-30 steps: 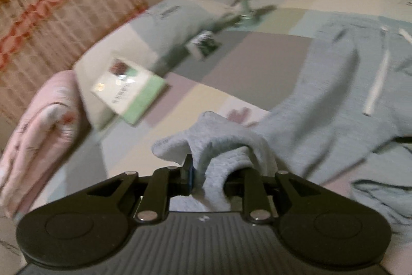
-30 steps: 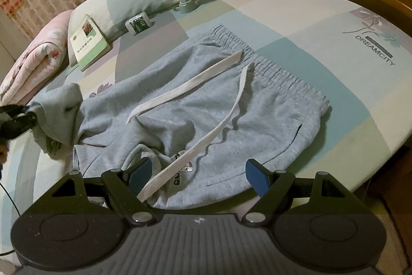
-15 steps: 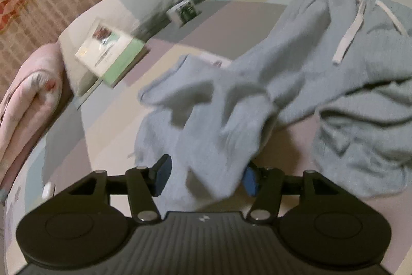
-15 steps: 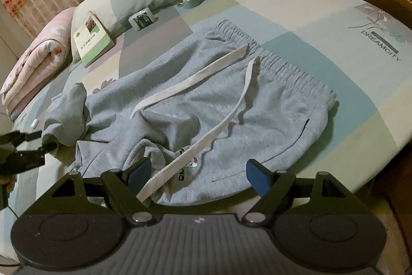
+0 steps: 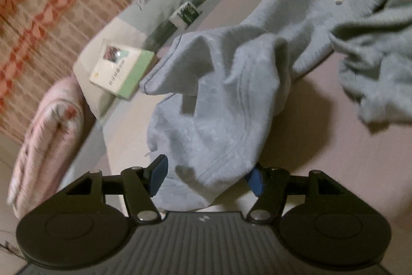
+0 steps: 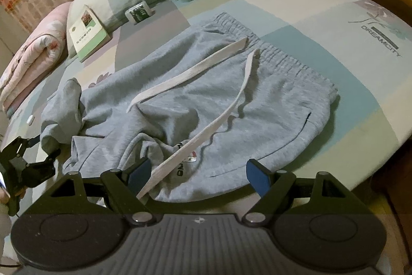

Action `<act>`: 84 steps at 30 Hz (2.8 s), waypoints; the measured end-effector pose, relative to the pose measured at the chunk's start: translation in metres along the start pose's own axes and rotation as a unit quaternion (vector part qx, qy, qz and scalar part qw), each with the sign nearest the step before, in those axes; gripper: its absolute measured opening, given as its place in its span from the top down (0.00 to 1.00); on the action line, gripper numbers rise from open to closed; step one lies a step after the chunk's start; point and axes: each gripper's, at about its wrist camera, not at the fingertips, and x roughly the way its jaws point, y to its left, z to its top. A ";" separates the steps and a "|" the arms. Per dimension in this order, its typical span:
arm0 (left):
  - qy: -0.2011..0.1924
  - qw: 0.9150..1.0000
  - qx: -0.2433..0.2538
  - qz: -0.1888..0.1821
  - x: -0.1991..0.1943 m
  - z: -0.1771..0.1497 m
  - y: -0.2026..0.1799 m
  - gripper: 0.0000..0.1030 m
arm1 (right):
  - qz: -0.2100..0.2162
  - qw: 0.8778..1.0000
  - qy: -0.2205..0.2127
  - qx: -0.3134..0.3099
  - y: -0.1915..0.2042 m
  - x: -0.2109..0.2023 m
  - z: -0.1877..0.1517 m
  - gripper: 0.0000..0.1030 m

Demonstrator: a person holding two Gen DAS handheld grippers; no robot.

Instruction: Fold clothes

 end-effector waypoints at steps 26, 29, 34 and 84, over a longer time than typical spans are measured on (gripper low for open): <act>0.035 0.987 -0.059 0.146 0.048 -0.012 0.122 0.93 | 0.052 0.998 0.014 -0.023 0.033 0.003 0.007 0.18; 0.048 0.982 -0.068 0.172 0.053 -0.017 0.144 0.93 | 0.077 0.997 0.018 -0.026 0.040 0.003 0.009 0.18; 0.069 0.975 -0.082 0.197 0.056 -0.027 0.167 0.93 | 0.100 0.994 0.022 -0.049 0.056 0.002 0.012 0.16; 0.176 0.964 -0.191 0.056 -0.028 -0.102 0.101 0.40 | 0.126 0.992 -0.003 -0.031 0.034 -0.005 -0.004 0.13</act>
